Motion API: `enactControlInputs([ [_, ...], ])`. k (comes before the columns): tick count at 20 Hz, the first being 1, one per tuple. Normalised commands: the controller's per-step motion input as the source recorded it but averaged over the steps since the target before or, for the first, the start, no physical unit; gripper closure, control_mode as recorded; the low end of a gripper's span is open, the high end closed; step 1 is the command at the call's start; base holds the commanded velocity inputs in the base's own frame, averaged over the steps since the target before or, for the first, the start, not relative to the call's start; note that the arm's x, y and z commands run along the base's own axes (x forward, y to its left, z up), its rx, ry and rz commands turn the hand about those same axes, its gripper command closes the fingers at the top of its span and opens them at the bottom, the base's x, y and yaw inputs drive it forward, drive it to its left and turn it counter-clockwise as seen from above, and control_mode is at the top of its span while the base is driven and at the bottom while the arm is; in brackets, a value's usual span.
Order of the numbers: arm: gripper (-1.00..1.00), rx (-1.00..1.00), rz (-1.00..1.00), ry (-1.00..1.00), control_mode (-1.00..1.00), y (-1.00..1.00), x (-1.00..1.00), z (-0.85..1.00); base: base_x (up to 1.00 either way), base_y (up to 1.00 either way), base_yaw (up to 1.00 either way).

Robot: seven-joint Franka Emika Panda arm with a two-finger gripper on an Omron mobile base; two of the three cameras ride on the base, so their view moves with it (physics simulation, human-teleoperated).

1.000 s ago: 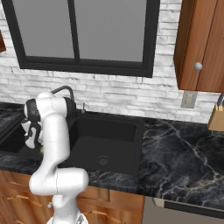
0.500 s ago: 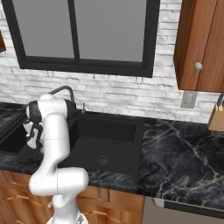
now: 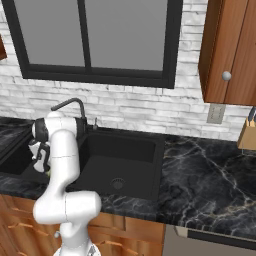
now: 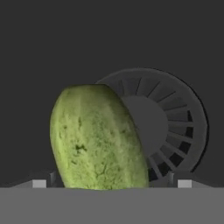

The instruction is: Turn on the sink faucet. Then move the cucumber from the counter to the sink. Turn off the sink. Move the vegetable from the sink to the pot next to the stove. Finally move the pot to the rear left burner.

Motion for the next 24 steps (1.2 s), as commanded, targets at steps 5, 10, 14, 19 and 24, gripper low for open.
enactControlInputs([
  [5,1.0,0.0,0.0,0.0,-1.0,0.06,0.03,-0.32,0.0,0.0,0.0],
  [10,1.0,0.0,0.0,0.0,-1.0,0.07,0.01,-0.16,0.0,0.0,0.0],
  [14,1.0,0.0,0.0,0.0,-1.0,0.0,0.0,0.0,0.0,0.0,0.0],
  [19,1.0,0.02,0.0,-0.01,-1.0,-0.12,-0.15,0.49,0.0,0.0,0.0],
  [24,1.0,0.02,0.0,0.0,-1.0,-0.11,-0.38,0.96,0.0,0.0,0.0],
])
